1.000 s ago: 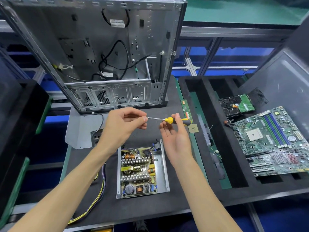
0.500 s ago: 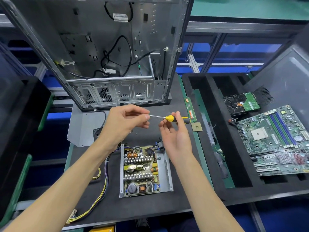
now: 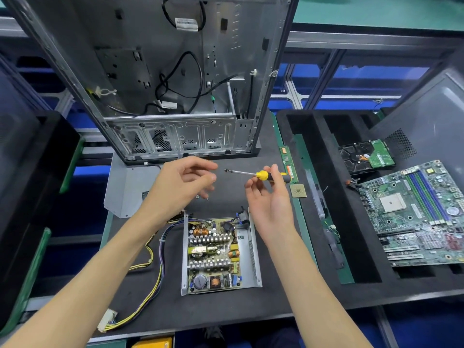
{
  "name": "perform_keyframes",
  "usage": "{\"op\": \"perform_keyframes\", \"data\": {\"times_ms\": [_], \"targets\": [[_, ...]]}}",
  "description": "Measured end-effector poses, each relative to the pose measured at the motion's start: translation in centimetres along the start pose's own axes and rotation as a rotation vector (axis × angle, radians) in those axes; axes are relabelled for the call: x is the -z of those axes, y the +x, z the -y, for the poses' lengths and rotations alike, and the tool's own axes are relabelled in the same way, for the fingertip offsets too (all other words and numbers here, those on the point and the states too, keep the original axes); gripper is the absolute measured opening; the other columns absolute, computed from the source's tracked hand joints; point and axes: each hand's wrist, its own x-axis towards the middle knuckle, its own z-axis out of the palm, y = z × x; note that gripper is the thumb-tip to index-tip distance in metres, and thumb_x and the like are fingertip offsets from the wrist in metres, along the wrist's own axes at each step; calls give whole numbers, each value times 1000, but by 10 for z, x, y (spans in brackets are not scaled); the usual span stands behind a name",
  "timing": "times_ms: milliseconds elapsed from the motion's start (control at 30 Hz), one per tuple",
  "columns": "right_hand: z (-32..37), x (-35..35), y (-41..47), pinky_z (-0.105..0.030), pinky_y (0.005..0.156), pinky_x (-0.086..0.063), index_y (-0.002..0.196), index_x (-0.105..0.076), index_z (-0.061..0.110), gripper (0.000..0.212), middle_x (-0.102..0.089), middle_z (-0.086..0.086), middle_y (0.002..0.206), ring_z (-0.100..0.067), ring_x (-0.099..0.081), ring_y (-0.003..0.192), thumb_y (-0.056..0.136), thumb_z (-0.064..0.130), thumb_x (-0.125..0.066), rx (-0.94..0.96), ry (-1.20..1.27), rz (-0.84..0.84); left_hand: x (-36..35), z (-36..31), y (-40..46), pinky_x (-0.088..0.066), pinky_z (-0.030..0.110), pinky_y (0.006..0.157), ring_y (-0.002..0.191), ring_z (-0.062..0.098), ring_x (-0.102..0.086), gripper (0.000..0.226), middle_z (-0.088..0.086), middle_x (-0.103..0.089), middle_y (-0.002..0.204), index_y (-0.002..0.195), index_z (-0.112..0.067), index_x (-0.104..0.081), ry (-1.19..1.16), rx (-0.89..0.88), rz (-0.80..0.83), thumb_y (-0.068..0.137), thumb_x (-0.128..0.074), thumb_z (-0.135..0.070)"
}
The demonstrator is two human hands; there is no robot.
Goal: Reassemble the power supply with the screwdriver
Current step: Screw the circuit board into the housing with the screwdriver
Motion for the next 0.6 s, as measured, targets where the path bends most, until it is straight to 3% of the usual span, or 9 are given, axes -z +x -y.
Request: {"op": "perform_keyframes", "data": {"times_ms": [133,233,333,467,600], "targets": [[6,9,5,-27,67,-57,100,-67,9,21,-64,-3,72,-15,-64,64,95,30,-69,23,-5,-7,19,11,-20,-52,24,71,74,4,-63,12,-13,-68,78,86,-33,-67,669,-18,20,90,-73,-24],[7,16,9,-26,66,-57,99,-67,10,21,-65,-2,73,-14,-64,64,95,31,-69,33,-12,-16,31,19,-46,-54,32,74,78,1,-61,9,-16,-64,81,89,-34,-60,842,72,25,91,-69,-37],[4,21,12,-25,66,-57,98,-68,10,21,-65,-2,73,-14,-63,64,96,31,-68,35,-27,-27,39,29,-62,-53,32,82,86,2,-61,12,-17,-63,91,99,-34,-54,887,181,71,95,-59,-45],[-1,24,17,-26,66,-57,98,-69,10,21,-64,-2,74,-14,-63,64,97,31,-68,26,-44,-38,36,43,-65,-51,29,92,98,0,-61,25,-17,-63,103,119,-34,-53,661,379,121,98,-56,-46],[-4,28,20,-26,68,-56,95,-69,11,21,-62,-1,76,-13,-60,65,98,32,-67,39,-69,-27,31,54,-63,-52,33,91,94,12,-65,29,-4,-68,101,117,-32,-59,551,472,109,94,-61,-49]]}}
